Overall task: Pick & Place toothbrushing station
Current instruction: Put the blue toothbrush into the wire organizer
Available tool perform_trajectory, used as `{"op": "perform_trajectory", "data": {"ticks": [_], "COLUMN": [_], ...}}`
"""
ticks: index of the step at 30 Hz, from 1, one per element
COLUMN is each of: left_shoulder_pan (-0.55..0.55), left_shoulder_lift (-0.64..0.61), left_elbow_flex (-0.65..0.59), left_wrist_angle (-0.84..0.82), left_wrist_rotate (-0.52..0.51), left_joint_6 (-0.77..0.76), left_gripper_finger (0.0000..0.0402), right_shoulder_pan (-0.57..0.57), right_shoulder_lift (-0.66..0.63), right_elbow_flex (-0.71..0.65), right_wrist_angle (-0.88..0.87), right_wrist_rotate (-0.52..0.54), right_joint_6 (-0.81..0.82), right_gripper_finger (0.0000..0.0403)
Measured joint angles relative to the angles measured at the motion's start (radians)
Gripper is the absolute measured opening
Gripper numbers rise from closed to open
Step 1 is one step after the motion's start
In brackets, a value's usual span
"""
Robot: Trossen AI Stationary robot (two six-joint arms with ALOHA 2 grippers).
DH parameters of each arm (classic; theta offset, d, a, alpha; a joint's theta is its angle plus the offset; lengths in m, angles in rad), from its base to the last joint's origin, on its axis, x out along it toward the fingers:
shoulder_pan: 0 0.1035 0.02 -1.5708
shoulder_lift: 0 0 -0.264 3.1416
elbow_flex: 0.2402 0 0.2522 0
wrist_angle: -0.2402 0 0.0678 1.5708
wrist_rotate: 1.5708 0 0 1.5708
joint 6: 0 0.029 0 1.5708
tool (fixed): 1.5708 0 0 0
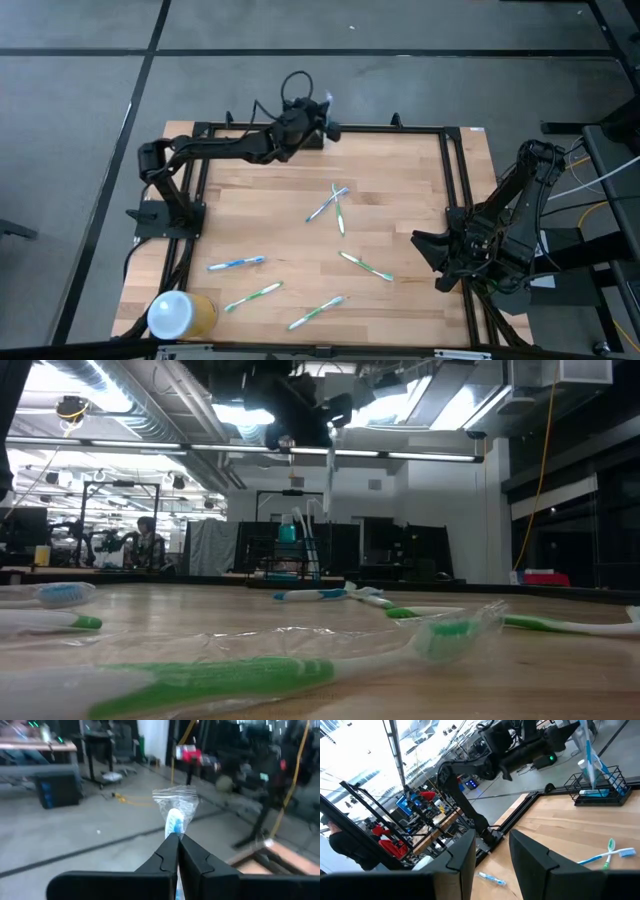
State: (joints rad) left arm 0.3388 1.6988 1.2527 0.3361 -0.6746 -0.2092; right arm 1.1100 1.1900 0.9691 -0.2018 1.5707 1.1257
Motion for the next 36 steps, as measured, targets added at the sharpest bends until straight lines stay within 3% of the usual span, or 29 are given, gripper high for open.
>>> {"op": "perform_trajectory", "data": {"ticks": [3,13,24,36], "left_shoulder_pan": [0.031,0.121,0.152,0.144], "left_shoulder_lift": [-0.002,0.000,0.048,0.086], "left_elbow_flex": [-0.057,-0.139,-0.137,-0.138], "left_wrist_angle": [0.091,0.304,0.332,0.349], "left_wrist_rotate": [-0.023,0.037,0.100,0.063], "left_joint_6": [0.030,0.081,0.125,0.139], "left_gripper_finger": [0.0001,0.0001,0.0001,0.0001], "right_shoulder_pan": [0.000,-0.020,-0.035,-0.035], "right_shoulder_lift": [0.000,0.000,0.000,0.000], "right_elbow_flex": [0.000,0.000,0.000,0.000], "right_wrist_angle": [0.002,0.023,0.023,0.044], "right_wrist_rotate": [0.000,0.000,0.000,0.000], "right_joint_6": [0.000,0.004,0.016,0.016], "right_gripper_finger": [0.0121,0.0121,0.0120,0.0120]}}
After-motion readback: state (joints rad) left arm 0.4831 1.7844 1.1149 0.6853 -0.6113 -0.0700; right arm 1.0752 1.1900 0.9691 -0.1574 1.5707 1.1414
